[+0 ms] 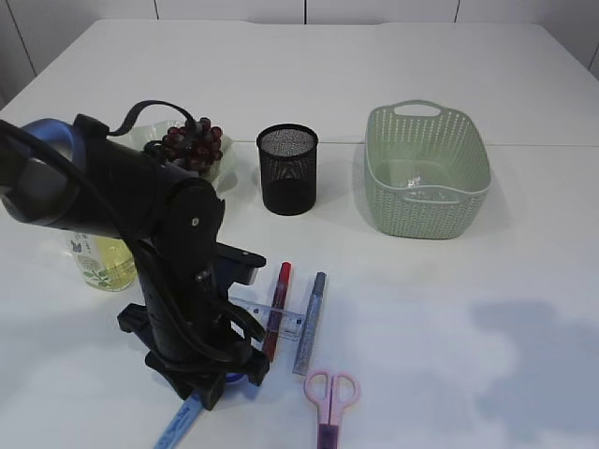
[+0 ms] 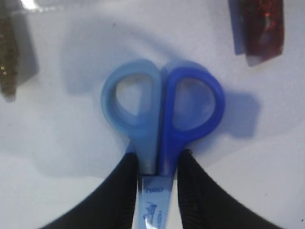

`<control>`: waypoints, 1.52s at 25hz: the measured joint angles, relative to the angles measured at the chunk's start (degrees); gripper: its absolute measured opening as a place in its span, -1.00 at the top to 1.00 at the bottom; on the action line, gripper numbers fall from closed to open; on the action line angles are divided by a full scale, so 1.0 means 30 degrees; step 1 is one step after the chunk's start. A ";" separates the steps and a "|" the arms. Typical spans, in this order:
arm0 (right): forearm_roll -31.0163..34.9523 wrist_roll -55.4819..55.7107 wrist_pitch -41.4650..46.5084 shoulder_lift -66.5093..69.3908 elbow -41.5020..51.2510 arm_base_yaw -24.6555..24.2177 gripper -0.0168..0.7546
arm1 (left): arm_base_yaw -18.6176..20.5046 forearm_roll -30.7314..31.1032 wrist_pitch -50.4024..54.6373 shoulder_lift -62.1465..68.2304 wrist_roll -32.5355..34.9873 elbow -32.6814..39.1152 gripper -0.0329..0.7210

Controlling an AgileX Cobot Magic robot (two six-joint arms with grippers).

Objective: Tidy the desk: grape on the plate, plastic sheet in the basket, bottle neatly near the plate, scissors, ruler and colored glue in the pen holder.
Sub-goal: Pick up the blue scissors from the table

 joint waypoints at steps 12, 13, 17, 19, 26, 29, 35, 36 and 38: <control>0.0000 -0.0047 0.0000 0.0000 0.0000 0.0000 -0.56 | 0.0000 0.0000 0.0333 0.0445 -0.0030 -0.0316 0.46; 0.0000 -0.0047 0.0000 0.0000 0.0000 0.0000 -0.56 | 0.0000 0.0000 0.0294 0.0445 -0.0030 -0.0316 0.47; 0.0000 -0.0047 0.0000 0.0000 0.0000 0.0000 -0.56 | 0.0000 -0.0108 -0.0195 0.0445 -0.0030 -0.0316 0.47; 0.0000 -0.0047 0.0000 0.0000 0.0000 0.0000 -0.56 | 0.0000 -0.0142 -0.0436 0.0445 -0.0030 -0.0316 0.48; 0.0000 -0.0047 0.0000 -0.0213 0.0000 0.0000 -0.56 | 0.0000 -0.0182 -0.0794 0.0445 -0.0030 -0.0004 0.48; 0.0000 -0.0047 0.0000 -0.0527 0.0000 0.0000 -0.56 | 0.0000 -0.0255 -0.1720 0.0122 -0.0030 0.0858 0.48; 0.0000 -0.0047 0.0029 -0.0571 0.0000 0.0000 -0.56 | 0.0000 -0.0408 -0.2674 -0.0316 -0.0030 0.1625 0.48; 0.0000 -0.0047 0.0029 -0.0571 0.0000 0.0000 -0.56 | 0.0000 -0.0423 -0.2674 -0.0368 -0.0030 0.1710 0.48; 0.0040 -0.0047 0.0029 -0.0571 0.0000 0.0000 -0.56 | 0.0000 -0.0505 -0.2716 -0.0541 -0.0030 0.1838 0.48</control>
